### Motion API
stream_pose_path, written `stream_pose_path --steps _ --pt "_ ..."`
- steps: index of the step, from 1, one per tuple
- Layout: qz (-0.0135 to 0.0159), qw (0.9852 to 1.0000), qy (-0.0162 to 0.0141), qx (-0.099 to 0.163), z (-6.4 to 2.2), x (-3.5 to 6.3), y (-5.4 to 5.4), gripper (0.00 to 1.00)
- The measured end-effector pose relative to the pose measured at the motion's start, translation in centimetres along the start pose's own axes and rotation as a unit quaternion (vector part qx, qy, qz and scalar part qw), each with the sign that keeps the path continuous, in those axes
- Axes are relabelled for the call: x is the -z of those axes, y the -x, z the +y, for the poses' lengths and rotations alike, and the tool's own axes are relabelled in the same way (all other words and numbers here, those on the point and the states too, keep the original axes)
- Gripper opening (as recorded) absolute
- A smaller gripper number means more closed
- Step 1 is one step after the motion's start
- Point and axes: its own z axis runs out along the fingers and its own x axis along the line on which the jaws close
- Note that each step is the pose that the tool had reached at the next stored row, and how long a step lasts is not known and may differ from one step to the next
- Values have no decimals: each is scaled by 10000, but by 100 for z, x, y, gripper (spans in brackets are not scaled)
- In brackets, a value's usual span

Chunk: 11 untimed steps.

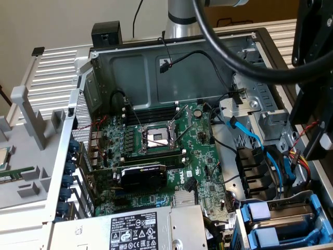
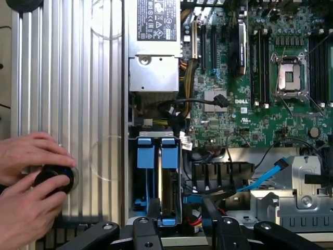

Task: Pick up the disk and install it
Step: 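Insert the first disk wire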

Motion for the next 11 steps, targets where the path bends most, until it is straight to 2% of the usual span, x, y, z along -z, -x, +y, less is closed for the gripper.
stream_pose_path --steps 4,11 --pt "-3 10000 -38 -68 20 -12 4 45" --pt "-6 9999 -48 -151 88 -26 -6 45"
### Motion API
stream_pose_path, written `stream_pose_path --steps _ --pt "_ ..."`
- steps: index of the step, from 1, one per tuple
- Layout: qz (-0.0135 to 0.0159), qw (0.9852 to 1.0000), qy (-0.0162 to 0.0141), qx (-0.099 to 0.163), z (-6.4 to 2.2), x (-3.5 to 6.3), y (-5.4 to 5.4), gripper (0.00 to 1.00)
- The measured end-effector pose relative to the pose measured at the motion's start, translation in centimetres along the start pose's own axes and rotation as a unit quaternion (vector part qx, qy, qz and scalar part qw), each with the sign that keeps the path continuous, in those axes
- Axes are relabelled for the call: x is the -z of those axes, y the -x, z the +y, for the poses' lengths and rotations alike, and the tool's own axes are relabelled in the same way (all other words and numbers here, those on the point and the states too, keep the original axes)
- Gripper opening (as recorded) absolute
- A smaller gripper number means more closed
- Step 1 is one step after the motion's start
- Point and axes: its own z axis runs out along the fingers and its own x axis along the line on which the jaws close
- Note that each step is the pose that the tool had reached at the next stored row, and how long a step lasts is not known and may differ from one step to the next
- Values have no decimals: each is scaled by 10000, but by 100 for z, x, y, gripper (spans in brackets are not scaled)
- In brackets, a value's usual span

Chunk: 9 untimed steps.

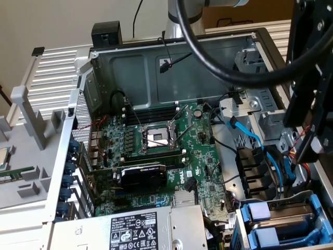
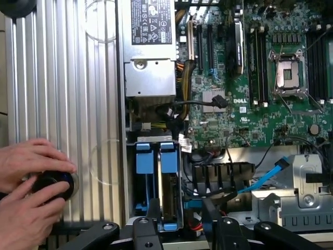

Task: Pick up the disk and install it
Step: 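Insert the first disk wire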

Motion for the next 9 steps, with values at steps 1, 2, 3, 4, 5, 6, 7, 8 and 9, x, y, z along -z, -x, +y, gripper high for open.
stream_pose_path --steps 1,2,3,4,5,6,7,8,9 --pt "-1 10000 0 -5 3 -3 0 45" --pt "-2 10000 -3 -14 2 -6 2 45" --pt "-2 10000 -5 -25 -3 -7 8 45" --pt "-2 10000 -6 -36 -13 -7 13 45" --pt "-2 10000 -7 -47 -26 -10 18 45" --pt "-2 10000 -7 -58 -40 -12 24 45" --pt "-2 10000 -8 -71 -57 -16 30 45" --pt "-3 10000 -8 -84 -72 -21 34 45" --pt "-5 10000 -9 -95 -93 -27 39 45"
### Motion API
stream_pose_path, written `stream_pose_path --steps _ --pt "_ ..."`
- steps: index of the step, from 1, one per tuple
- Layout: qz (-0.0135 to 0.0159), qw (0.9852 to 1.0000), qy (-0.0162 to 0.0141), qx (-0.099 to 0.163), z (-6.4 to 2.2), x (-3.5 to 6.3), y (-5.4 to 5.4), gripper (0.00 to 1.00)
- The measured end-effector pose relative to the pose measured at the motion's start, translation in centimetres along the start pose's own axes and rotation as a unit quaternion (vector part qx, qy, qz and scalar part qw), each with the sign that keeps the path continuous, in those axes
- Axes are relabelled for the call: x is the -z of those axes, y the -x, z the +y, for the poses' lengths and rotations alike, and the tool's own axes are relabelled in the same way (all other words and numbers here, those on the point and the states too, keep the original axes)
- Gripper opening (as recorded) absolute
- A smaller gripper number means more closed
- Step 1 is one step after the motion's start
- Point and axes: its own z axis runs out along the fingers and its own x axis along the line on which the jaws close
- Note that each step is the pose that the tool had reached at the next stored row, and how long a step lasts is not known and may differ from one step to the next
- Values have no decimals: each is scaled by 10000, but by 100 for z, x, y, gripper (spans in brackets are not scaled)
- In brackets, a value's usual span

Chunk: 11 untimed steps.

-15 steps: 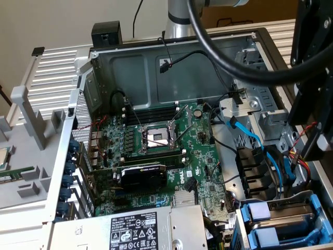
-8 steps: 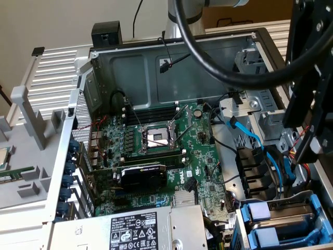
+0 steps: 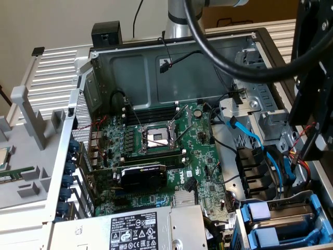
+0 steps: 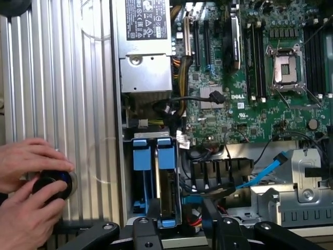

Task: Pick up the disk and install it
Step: 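Insert the first disk wire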

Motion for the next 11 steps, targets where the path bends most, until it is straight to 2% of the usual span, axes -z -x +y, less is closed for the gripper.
stream_pose_path --steps 5,11 --pt "0 10000 -4 -87 -82 -39 16 45" --pt "-18 9992 -34 -410 -87 -56 16 45"
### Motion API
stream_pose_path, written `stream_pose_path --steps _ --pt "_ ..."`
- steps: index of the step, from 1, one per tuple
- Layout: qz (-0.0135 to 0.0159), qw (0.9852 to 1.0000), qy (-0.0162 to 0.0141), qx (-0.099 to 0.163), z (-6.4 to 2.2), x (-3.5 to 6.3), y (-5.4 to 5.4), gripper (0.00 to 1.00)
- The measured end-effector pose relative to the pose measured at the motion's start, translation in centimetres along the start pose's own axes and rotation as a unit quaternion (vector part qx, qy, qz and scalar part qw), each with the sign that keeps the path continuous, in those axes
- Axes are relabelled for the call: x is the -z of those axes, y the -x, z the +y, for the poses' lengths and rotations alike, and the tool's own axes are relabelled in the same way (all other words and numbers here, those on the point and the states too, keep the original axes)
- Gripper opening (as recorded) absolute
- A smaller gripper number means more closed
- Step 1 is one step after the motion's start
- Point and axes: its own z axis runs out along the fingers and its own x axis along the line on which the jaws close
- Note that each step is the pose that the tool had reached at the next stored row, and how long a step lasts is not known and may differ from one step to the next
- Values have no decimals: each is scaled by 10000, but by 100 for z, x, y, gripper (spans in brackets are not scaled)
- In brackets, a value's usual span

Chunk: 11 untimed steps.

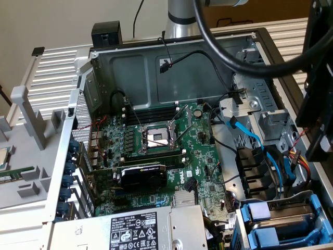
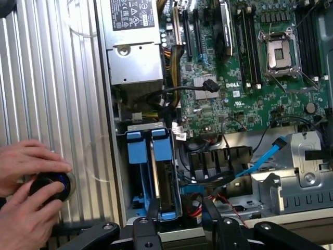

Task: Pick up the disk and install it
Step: 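Insert the first disk wire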

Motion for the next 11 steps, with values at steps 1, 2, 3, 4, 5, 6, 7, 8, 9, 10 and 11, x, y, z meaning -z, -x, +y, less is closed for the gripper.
stream_pose_path --steps 1,2,3,4,5,6,7,8,9,10,11 --pt "-5 10000 -8 -54 0 -1 0 45" --pt "-7 10000 -14 -95 0 -2 0 45" --pt "-10 9999 -18 -125 -3 -3 3 45" --pt "-11 9999 -19 -145 -9 -4 7 45" --pt "-10 9999 -20 -157 -20 -3 13 45" --pt "-10 9999 -20 -162 -38 -3 21 45" --pt "-10 9999 -20 -163 -62 -3 30 45" --pt "-9 9999 -20 -165 -84 -2 40 45" --pt "-10 9999 -20 -166 -107 -2 50 45" --pt "-10 9999 -20 -167 -130 -2 61 45" --pt "-9 9999 -20 -168 -152 -2 72 45"
